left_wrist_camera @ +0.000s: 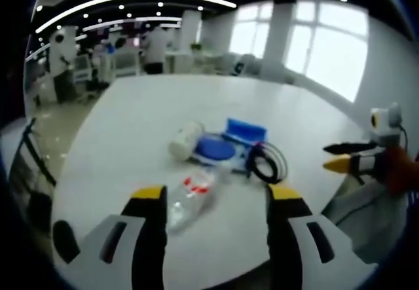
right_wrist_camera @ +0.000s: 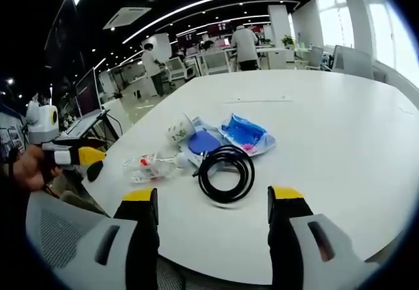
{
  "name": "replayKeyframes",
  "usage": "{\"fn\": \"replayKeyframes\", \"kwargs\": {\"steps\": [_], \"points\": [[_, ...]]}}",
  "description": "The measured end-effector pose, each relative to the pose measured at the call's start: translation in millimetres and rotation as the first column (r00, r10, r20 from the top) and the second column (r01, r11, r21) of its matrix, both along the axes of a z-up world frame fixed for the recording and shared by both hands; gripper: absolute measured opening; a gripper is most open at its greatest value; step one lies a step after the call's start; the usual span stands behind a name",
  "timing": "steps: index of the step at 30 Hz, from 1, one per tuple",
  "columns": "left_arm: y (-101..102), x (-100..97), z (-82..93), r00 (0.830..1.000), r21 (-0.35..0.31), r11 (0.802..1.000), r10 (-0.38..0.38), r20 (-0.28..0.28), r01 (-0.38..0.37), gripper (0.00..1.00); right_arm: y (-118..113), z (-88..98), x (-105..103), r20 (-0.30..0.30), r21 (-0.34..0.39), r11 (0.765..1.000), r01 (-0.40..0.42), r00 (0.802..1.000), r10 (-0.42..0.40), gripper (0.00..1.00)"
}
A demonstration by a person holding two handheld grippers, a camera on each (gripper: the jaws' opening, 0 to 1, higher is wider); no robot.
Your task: Arrange the tabletop items into an orderly group along one side of the table until the central work area is clear of visible clutter.
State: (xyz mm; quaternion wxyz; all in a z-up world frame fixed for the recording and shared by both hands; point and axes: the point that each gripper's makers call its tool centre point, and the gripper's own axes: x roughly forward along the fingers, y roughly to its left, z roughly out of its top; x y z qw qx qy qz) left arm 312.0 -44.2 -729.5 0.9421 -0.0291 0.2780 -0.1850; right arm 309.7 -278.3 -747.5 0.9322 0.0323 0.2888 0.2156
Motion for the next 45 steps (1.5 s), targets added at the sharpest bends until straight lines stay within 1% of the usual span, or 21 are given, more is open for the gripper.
{"fn": "replayKeyframes", "kwargs": {"steps": [5, 11, 14, 16, 17, 18, 19, 23, 26, 28, 30, 31, 32, 33, 34, 36, 37, 38, 40, 43, 45], "points": [[-7, -2.0, -2.3, 0.999, 0.006, 0.999, -0.034, -0.012, 0.034, 0.57, -1, 1.2, 0, 0.007, 0.001, 1.0, 0.006, 1.0, -0.006, 0.68], [-13, -0.6, -5.5, 0.998, -0.005, 0.998, -0.062, -0.032, 0.062, 0.56, -1, 1.5, 1, 0.007, 0.001, 1.0, 0.004, 1.0, -0.004, 0.68], [-14, 1.9, -9.5, 0.994, 0.031, 0.994, -0.1, -0.045, 0.101, 0.56, -1, 2.2, 1, 0.01, 0.003, 1.0, 0.003, 1.0, -0.003, 0.67], [-15, 5.8, -12.5, 0.992, 0.032, 0.993, -0.112, -0.052, 0.114, 0.55, -2, 2.8, 1, 0.013, 0.004, 1.0, 0.005, 1.0, -0.005, 0.67], [-17, 8.6, -15.1, 0.99, 0.036, 0.991, -0.13, -0.055, 0.132, 0.54, -2, 2.9, 1, 0.013, 0.007, 1.0, 0.008, 1.0, -0.008, 0.67], [-17, 10.4, -17.7, 0.987, 0.055, 0.987, -0.15, -0.059, 0.154, 0.54, -3, 2.8, 2, 0.012, 0.008, 1.0, 0.01, 1.0, -0.01, 0.67], [-18, 13.0, -23.5, 0.98, 0.09, 0.977, -0.185, -0.072, 0.191, 0.54, -3, 2.9, 1, 0.012, 0.008, 1.0, 0.014, 1.0, -0.014, 0.67], [-19, 25.7, -31.1, 0.968, 0.131, 0.96, -0.236, -0.089, 0.247, 0.56, -5, 4.3, 2, 0.016, 0.015, 1.0, 0.022, 1.0, -0.023, 0.67], [-22, 37.6, -33.2, 0.952, 0.172, 0.937, -0.29, -0.097, 0.303, 0.56, -6, 4.5, 2, 0.018, 0.016, 0.999, 0.027, 0.999, -0.028, 0.67], [-25, 40.7, -35.3, 0.942, 0.18, 0.926, -0.317, -0.11, 0.333, 0.56, -6, 4.8, 1, 0.019, 0.015, 0.999, 0.03, 0.999, -0.03, 0.67], [-32, 45.4, -42.0, 0.915, 0.185, 0.898, -0.377, -0.144, 0.399, 0.54, -6, 4.9, 2, 0.02, 0.015, 0.999, 0.031, 0.999, -0.031, 0.67], [-34, 46.8, -44.6, 0.905, 0.188, 0.887, -0.397, -0.154, 0.421, 0.51, -6, 4.8, 2, 0.021, 0.015, 0.999, 0.03, 0.999, -0.031, 0.66], [-35, 51.0, -47.9, 0.897, 0.208, 0.874, -0.412, -0.16, 0.439, 0.49, -6, 4.7, 2, 0.021, 0.012, 1.0, 0.028, 0.999, -0.028, 0.66], [-34, 53.7, -52.5, 0.889, 0.238, 0.858, -0.423, -0.175, 0.455, 0.49, -5, 4.5, 1, 0.021, 0.01, 1.0, 0.025, 0.999, -0.026, 0.66], [-34, 55.1, -60.2, 0.868, 0.269, 0.827, -0.45, -0.208, 0.493, 0.51, -5, 4.4, 1, 0.021, 0.008, 1.0, 0.023, 1.0, -0.024, 0.66], [-34, 57.5, -69.1, 0.844, 0.303, 0.79, -0.477, -0.244, 0.534, 0.53, -4, 4.3, 1, 0.022, 0.003, 1.0, 0.019, 1.0, -0.019, 0.66], [-34, 59.0, -74.6, 0.829, 0.321, 0.766, -0.491, -0.268, 0.557, 0.54, -5, 4.3, 1, 0.022, 0.0, 1.0, 0.018, 1.0, -0.018, 0.66], [-35, 60.1, -77.6, 0.821, 0.325, 0.755, -0.498, -0.28, 0.569, 0.54, -5, 4.3, 1, 0.023, -0.002, 1.0, 0.017, 1.0, -0.017, 0.66], [-37, 64.2, -82.6, 0.813, 0.32, 0.75, -0.501, -0.297, 0.579, 0.54, -5, 4.2, 0, 0.022, -0.005, 1.0, 0.016, 1.0, -0.016, 0.66], [-40, 68.7, -90.6, 0.794, 0.315, 0.734, -0.509, -0.332, 0.602, 0.55, -6, 3.8, 0, 0.021, -0.007, 1.0, 0.018, 1.0, -0.017, 0.66], [-41, 70.6, -95.3, 0.78, 0.318, 0.719, -0.513, -0.358, 0.618, 0.55, -6, 3.6, 0, 0.019, -0.007, 1.0, 0.019, 1.0, -0.019, 0.66]]}}
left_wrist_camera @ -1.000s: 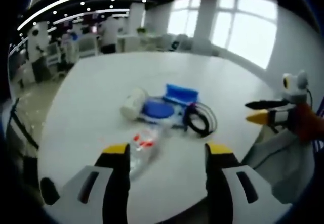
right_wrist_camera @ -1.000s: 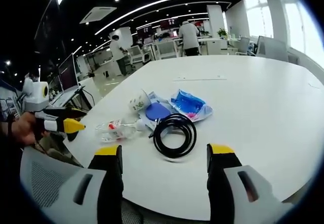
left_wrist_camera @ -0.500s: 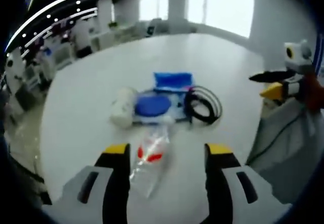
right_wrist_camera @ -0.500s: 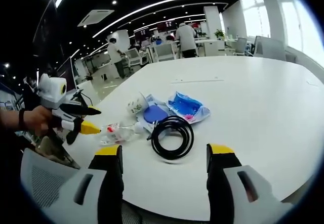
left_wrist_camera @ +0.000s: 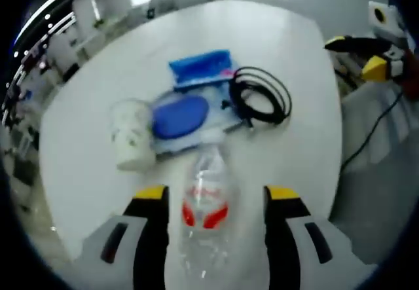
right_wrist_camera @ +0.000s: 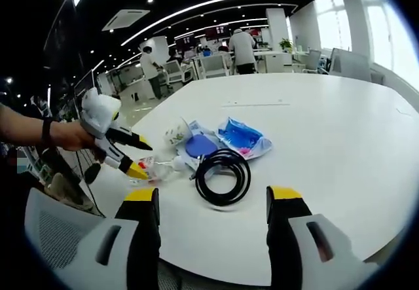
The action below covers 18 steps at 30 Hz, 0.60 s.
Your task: Arrange the tabletop items into an orderly group along one side of the table until the central work area is clear of visible clutter.
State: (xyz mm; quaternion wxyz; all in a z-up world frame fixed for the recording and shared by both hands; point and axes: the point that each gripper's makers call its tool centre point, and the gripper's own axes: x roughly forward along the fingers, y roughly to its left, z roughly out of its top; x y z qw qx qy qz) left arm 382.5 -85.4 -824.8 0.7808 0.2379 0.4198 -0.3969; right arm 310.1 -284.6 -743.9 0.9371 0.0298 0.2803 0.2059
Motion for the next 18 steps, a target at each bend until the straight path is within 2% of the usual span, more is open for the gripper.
{"fn": "replayKeyframes", "kwargs": {"steps": [8, 13, 18], "points": [[-3, 6.3, -21.2, 0.997, 0.069, 0.997, -0.039, -0.06, 0.044, 0.53, 0, -0.8, 0, -0.006, -0.005, 1.0, -0.001, 1.0, 0.001, 0.66], [-4, 3.9, -34.2, 0.995, 0.099, 0.994, -0.039, -0.097, 0.049, 0.43, 0, -1.5, -1, -0.008, -0.014, 1.0, -0.006, 1.0, 0.006, 0.66], [0, 6.1, -46.7, 0.994, 0.161, 0.985, -0.045, -0.097, 0.06, 0.41, 2, -2.7, -2, -0.009, -0.04, 0.999, -0.022, 1.0, 0.022, 0.69]]}}
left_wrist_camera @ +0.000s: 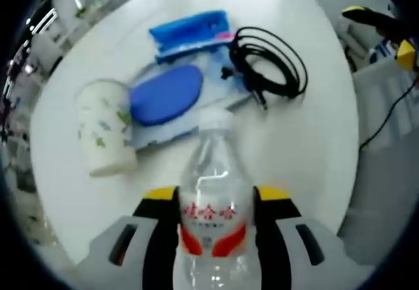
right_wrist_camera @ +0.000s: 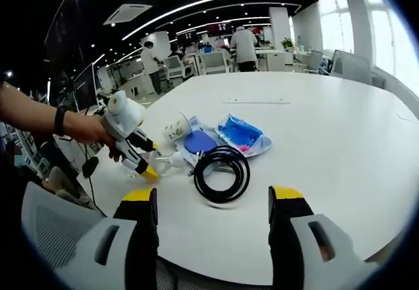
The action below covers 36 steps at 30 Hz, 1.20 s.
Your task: Arrange the tabletop items into an orderly group along one side of the table until the central work area is clear of visible clutter.
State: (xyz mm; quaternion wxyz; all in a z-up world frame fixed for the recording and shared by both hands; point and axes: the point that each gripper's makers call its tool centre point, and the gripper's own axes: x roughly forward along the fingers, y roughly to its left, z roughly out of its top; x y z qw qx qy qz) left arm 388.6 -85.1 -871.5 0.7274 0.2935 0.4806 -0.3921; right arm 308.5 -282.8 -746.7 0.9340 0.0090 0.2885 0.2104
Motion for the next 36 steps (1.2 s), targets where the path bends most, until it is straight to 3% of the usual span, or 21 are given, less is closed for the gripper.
{"fn": "replayKeyframes", "kwargs": {"steps": [17, 32, 36], "points": [[5, 0.1, 9.4, 0.993, -0.108, 0.987, 0.116, -0.004, -0.116, 0.39, -1, 1.8, 2, 0.008, 0.019, 1.0, 0.011, 1.0, -0.011, 0.72], [15, 12.1, 56.7, 0.976, -0.207, 0.961, 0.205, 0.079, -0.185, 0.39, 9, 2.5, 1, 0.015, 0.017, 1.0, -0.017, 1.0, 0.017, 0.71], [17, 18.3, 73.8, 0.963, -0.252, 0.94, 0.256, 0.081, -0.229, 0.38, 10, 3.0, 1, 0.017, 0.016, 0.999, -0.028, 0.999, 0.028, 0.71]]}}
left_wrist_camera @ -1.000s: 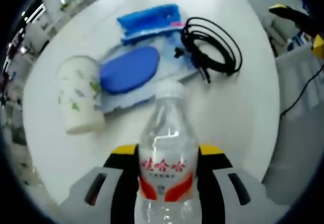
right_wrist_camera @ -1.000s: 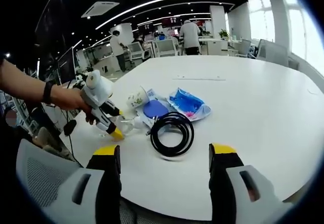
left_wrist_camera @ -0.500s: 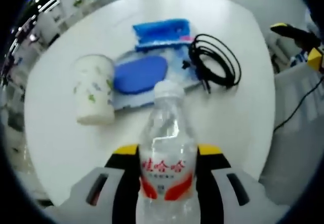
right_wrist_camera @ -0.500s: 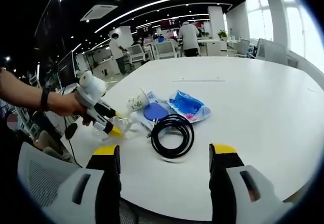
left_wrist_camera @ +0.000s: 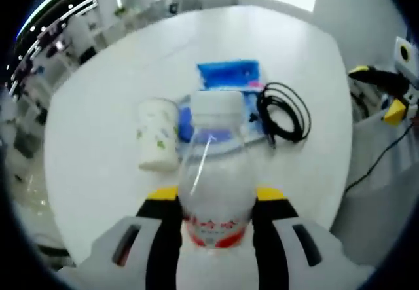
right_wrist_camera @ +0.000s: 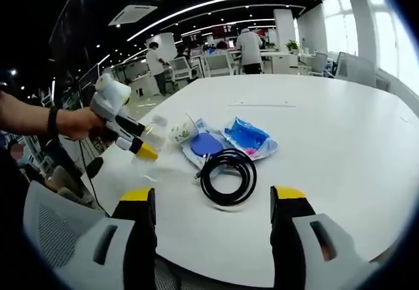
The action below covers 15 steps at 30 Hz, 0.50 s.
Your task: Arrange the tabletop items into an orderly group along one side of the table until the central work area is clear of visible clutter.
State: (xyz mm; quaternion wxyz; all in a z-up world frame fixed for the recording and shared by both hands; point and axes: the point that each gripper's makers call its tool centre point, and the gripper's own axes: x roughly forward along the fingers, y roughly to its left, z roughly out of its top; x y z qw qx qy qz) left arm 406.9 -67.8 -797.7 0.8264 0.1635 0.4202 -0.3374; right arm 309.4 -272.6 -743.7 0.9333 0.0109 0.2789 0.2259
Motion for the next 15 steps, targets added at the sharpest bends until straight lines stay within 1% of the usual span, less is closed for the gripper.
{"fn": "replayKeyframes", "kwargs": {"steps": [2, 5, 8, 11, 12, 13, 14, 15], "points": [[2, 1.0, 6.4, 1.0, -0.006, 1.0, 0.01, 0.006, -0.01, 0.38, 0, 0.7, 0, 0.002, 0.002, 1.0, -0.002, 1.0, 0.002, 0.71], [5, -0.9, 13.6, 0.999, -0.002, 1.0, 0.027, 0.033, -0.027, 0.38, 0, 2.0, 1, 0.006, 0.008, 1.0, -0.002, 1.0, 0.002, 0.71], [8, 1.5, 18.9, 0.994, -0.033, 0.996, 0.09, 0.056, -0.088, 0.38, 1, 2.0, 0, 0.005, 0.01, 1.0, -0.003, 1.0, 0.003, 0.71], [11, -2.4, 11.7, 0.993, -0.018, 0.995, 0.104, 0.058, -0.103, 0.38, 2, 2.0, -1, 0.005, 0.01, 1.0, -0.008, 1.0, 0.008, 0.71], [12, -7.1, 6.7, 0.994, -0.019, 0.995, 0.104, 0.041, -0.103, 0.38, 2, 2.0, -1, 0.005, 0.009, 1.0, -0.009, 1.0, 0.009, 0.71], [14, -12.5, 6.7, 0.994, -0.022, 0.994, 0.104, 0.029, -0.103, 0.37, 2, 2.2, -1, 0.005, 0.008, 1.0, -0.01, 1.0, 0.01, 0.71], [14, -14.4, 8.2, 0.993, -0.035, 0.993, 0.115, 0.033, -0.114, 0.37, 2, 2.4, -1, 0.006, 0.009, 1.0, -0.01, 1.0, 0.01, 0.71], [14, -14.4, 9.5, 0.992, -0.044, 0.993, 0.116, 0.051, -0.114, 0.38, 2, 2.5, -1, 0.006, 0.009, 1.0, -0.009, 1.0, 0.009, 0.71]]}}
